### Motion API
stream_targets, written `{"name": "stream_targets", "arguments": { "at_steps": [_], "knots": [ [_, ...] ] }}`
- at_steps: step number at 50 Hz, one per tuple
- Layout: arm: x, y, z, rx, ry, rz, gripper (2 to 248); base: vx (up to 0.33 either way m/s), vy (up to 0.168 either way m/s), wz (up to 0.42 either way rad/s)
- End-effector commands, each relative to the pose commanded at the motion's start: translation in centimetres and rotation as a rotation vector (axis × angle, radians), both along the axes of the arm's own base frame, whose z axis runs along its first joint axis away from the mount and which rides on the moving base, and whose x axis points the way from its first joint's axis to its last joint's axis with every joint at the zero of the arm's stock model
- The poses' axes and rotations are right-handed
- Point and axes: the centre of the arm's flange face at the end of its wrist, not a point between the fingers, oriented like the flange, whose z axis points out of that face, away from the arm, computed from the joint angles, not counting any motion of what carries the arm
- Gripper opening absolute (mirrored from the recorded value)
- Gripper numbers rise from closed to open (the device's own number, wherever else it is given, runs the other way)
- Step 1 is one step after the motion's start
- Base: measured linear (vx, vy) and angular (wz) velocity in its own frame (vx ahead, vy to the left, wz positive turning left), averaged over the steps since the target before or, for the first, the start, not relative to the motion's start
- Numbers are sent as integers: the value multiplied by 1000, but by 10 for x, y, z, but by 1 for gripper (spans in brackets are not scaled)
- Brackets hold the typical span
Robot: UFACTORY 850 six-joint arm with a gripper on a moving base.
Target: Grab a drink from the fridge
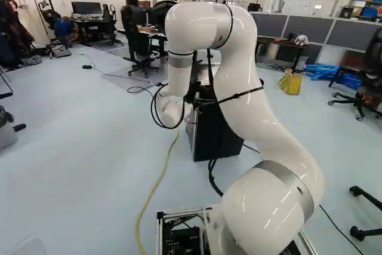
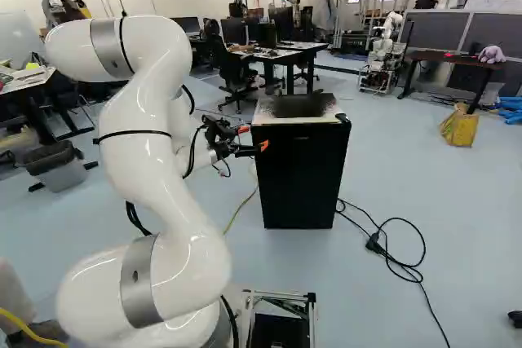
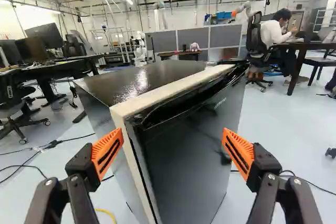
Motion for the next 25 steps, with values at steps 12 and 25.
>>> {"name": "stream_targets", "arguments": {
  "at_steps": [12,25],
  "knots": [
    [3,-2,0,1,-3,-7,247,0,0,0],
    [8,-4,-1,4,-9,-14,247,0,0,0]
  ]
}}
